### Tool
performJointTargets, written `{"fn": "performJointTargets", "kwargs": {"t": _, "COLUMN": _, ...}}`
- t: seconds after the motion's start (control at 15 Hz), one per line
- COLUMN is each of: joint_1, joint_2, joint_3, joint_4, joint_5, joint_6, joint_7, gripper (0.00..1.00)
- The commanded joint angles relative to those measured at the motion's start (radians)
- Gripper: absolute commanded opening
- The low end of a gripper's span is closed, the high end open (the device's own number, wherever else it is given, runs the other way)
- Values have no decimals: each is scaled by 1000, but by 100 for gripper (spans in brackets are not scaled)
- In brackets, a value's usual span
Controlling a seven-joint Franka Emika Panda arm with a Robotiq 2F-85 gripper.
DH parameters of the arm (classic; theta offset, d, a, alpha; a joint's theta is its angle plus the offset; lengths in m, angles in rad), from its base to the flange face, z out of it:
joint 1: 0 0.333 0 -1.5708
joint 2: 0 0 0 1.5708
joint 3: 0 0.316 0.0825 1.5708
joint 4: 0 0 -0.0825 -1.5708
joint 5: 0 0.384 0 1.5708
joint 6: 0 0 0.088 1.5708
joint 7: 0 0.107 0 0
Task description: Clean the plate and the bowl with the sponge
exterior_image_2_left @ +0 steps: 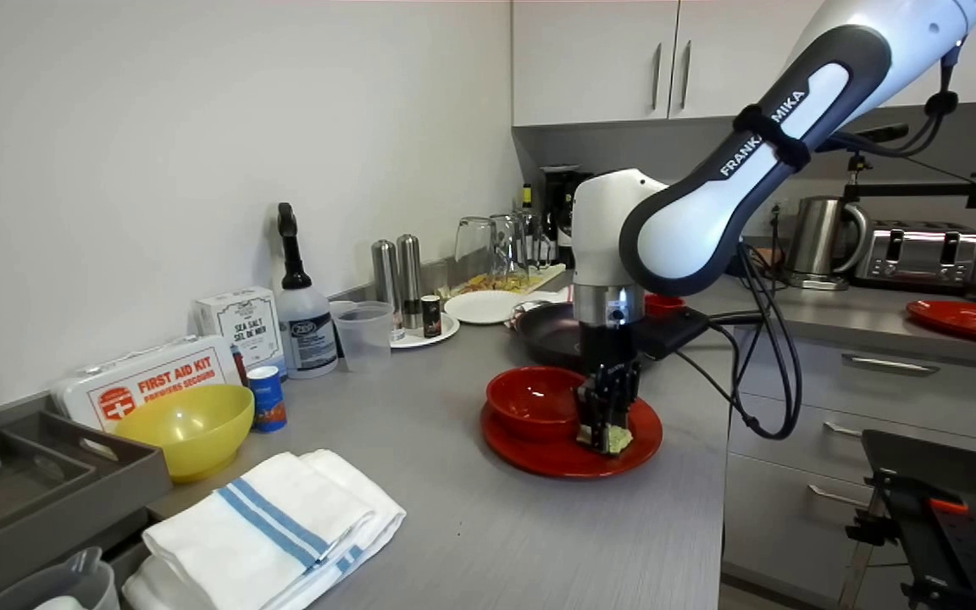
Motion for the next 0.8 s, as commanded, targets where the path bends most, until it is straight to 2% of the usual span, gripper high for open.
{"fn": "performJointTargets", "kwargs": {"t": 0.0, "joint_1": -25, "joint_2": 24, "joint_3": 34, "joint_4": 34, "joint_5": 102, "joint_6": -33, "joint_7": -56, "gripper": 25}}
{"fn": "performJointTargets", "kwargs": {"t": 0.2, "joint_1": -27, "joint_2": 30, "joint_3": 35, "joint_4": 42, "joint_5": 129, "joint_6": -37, "joint_7": -62, "gripper": 25}}
{"fn": "performJointTargets", "kwargs": {"t": 0.73, "joint_1": 11, "joint_2": 47, "joint_3": -41, "joint_4": 40, "joint_5": -34, "joint_6": -7, "joint_7": 6, "gripper": 25}}
